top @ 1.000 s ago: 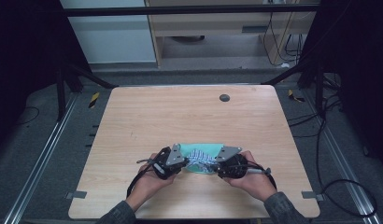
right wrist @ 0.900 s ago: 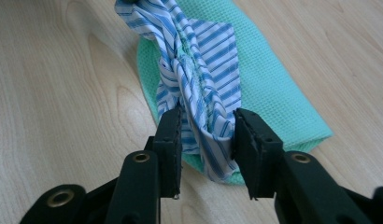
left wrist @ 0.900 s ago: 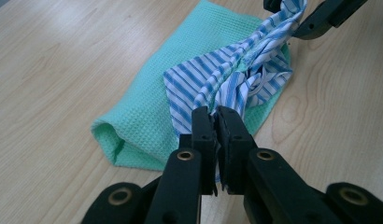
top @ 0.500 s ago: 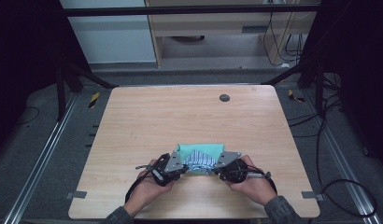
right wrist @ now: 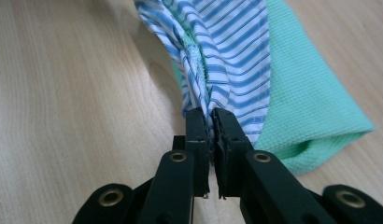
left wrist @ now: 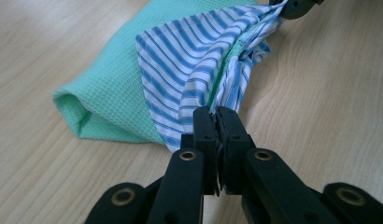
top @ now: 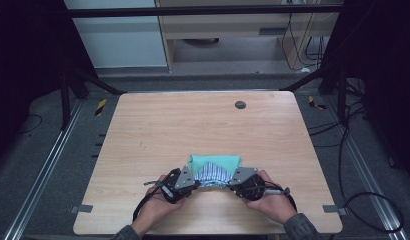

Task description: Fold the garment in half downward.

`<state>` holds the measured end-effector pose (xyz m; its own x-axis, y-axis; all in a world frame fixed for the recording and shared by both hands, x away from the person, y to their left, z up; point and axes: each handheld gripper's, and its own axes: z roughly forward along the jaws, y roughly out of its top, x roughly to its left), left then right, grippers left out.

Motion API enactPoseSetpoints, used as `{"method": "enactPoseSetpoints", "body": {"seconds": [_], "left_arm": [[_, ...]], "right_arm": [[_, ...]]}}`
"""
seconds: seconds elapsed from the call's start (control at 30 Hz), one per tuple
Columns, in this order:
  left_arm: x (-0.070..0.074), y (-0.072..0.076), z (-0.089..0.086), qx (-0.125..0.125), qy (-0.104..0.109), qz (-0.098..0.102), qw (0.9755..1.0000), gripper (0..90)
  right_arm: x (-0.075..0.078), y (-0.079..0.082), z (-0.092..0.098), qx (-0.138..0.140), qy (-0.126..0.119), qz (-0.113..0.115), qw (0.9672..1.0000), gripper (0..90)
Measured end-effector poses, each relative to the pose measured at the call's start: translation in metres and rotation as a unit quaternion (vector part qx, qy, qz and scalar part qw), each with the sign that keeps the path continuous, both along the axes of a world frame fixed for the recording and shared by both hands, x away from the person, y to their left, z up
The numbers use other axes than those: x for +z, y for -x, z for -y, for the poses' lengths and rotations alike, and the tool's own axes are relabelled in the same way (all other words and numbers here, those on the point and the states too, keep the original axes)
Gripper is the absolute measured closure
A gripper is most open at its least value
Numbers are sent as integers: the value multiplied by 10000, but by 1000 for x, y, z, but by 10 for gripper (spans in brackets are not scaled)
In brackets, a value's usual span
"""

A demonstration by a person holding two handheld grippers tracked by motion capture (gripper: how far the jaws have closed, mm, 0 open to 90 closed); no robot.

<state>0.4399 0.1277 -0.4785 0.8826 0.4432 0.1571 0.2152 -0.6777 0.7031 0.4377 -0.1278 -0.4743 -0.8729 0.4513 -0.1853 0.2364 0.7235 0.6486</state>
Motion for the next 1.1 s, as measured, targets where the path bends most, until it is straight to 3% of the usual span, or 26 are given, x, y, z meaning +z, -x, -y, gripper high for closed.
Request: {"method": "enactPoseSetpoints", "body": {"seconds": [0.3, 0.8, 0.97, 1.1], "left_arm": [[-5, 4, -1, -71, -199, -74, 9997, 888], [-7, 13, 0, -258, -329, -257, 9988, 900], [-5, 17, -2, -154, -171, -265, 9994, 893], [-1, 21, -12, 142, 242, -378, 9989, 752]], "right_arm": [[-8, 8, -4, 245, 217, -80, 9994, 861], [-10, 11, -7, 331, 530, -95, 9980, 861], [-9, 11, -6, 289, 496, -107, 9983, 829], [-7, 15, -1, 128, 314, -88, 9994, 639]]}}
